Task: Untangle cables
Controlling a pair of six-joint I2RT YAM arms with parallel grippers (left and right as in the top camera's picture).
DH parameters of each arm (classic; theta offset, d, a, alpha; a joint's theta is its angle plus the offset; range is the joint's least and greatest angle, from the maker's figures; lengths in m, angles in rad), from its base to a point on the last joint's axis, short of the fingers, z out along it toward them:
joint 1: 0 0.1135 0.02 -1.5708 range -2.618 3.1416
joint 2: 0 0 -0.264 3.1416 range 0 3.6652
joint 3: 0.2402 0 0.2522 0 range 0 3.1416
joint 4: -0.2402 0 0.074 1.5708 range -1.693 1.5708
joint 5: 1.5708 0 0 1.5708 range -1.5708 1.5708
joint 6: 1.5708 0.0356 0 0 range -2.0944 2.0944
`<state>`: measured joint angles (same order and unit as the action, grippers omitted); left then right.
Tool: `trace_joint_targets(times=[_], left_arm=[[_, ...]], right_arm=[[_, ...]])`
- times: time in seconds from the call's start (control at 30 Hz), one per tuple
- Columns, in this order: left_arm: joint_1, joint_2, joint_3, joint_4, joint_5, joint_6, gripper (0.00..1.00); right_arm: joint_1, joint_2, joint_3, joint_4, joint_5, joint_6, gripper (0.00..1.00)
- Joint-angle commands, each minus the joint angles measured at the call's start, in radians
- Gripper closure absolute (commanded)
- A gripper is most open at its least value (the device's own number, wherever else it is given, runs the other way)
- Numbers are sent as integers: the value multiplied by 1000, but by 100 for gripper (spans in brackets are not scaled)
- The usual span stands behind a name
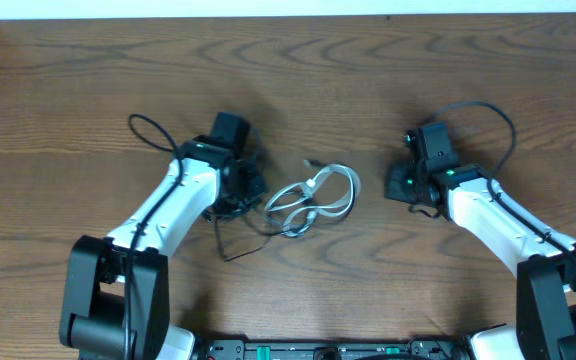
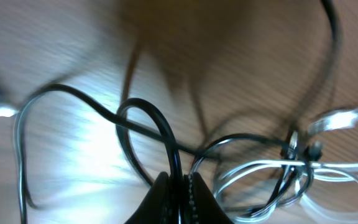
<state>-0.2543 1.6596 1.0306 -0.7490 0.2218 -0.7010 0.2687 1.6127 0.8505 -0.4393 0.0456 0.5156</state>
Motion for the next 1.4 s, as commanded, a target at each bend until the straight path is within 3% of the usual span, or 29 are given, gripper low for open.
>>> trace_joint_targets(times=[0.0,0.1,0.2,0.47,0.6,0.73,0.97,1.13,1.37], left_arm=[[59,7,2,-42,-185,39,92],[140,7,2,-71,-215,39,92],[201,6,2,-75,-163,53,93],[197,6,2,159,521,405,92],[127,6,2,267,633,431,93],[43,6,2,367,649,434,93],[-38,-6,2,665,847,410,93],[-39,-69,2,760,825,370,92],[-39,-195,2,750,670,371,92]], right_arm=[[-29,-4,5,-46,504,14,91],[-90,-4,5,-68,572,15,89],[-148,-4,5,-26,425,4,81],[-167,-4,5,182,-467,-224,70],[-124,-4,5,243,-655,-290,67],[-59,-4,5,236,-669,-341,62],[48,-4,5,218,-603,-394,50],[89,-4,5,211,-495,-394,37],[99,-4,5,203,-440,-394,35]])
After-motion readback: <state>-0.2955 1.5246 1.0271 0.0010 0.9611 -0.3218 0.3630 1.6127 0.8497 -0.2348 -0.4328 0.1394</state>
